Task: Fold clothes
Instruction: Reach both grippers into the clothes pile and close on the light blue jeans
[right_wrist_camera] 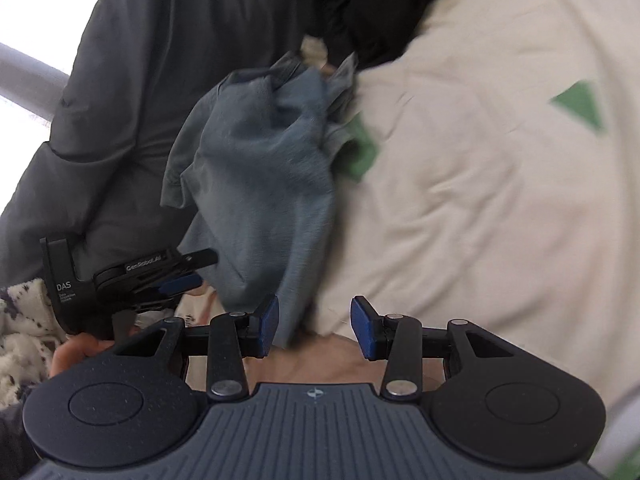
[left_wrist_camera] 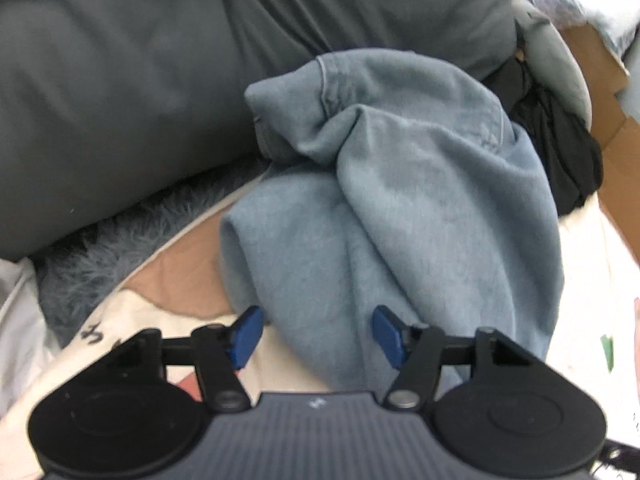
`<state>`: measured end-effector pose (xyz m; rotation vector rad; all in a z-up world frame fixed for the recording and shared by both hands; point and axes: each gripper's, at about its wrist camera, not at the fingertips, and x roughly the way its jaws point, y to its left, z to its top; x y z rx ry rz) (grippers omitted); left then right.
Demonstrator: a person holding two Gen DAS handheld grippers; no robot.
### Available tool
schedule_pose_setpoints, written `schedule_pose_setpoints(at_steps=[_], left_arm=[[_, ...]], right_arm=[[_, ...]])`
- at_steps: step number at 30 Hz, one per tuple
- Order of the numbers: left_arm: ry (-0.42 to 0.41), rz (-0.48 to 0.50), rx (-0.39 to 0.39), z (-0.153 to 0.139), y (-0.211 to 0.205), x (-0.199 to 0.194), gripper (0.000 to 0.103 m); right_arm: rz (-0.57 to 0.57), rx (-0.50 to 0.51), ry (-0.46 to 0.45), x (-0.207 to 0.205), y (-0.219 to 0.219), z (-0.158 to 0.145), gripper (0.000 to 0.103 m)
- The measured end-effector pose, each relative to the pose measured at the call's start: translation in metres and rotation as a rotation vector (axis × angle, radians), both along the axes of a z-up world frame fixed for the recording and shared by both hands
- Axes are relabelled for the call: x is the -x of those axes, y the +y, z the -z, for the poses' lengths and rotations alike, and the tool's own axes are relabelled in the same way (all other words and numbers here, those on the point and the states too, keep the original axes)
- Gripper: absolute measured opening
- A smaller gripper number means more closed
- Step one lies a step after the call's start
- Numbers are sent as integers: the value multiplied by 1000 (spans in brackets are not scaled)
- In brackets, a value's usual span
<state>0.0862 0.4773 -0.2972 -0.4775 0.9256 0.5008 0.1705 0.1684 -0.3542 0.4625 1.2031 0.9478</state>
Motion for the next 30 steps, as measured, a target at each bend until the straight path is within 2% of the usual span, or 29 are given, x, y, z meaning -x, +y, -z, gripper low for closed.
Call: schedule_pose_setpoints(at_steps=[5,9,12,16,19,20,21,22,26,30], left_arm=[[-22,0,31,7,6,-1,66],[-30,14,34,6,7,0,61],[-28,32,28,4,6,-2,52],[-46,20,51,1,9,1,37],[-62,-15,83,0,15,3,31],[-60,-21,86,0,16,2,24],[-56,-25,88,-1,17,3,18],[-51,-27,91,-2,19,3,7],[-47,19,67,-13,15,6,4],[-83,79,66,-33,-1,15,3]], right_arm=[[-54,-1,66,6,34,19,44],[-75,-19,89,14,49,23,44],[-88,6,64,21,58,24,43],[-21,-22,110,19,55,30,42],[-3,-59,131,14,61,32,22],[-11,-72,138,12,65,33,6],[-11,-80,152,12,67,34,5],[-9,-86,167,11,68,36,5],[4,-121,141,11,54,24,4],[50,-148,102,10,23,5,3]])
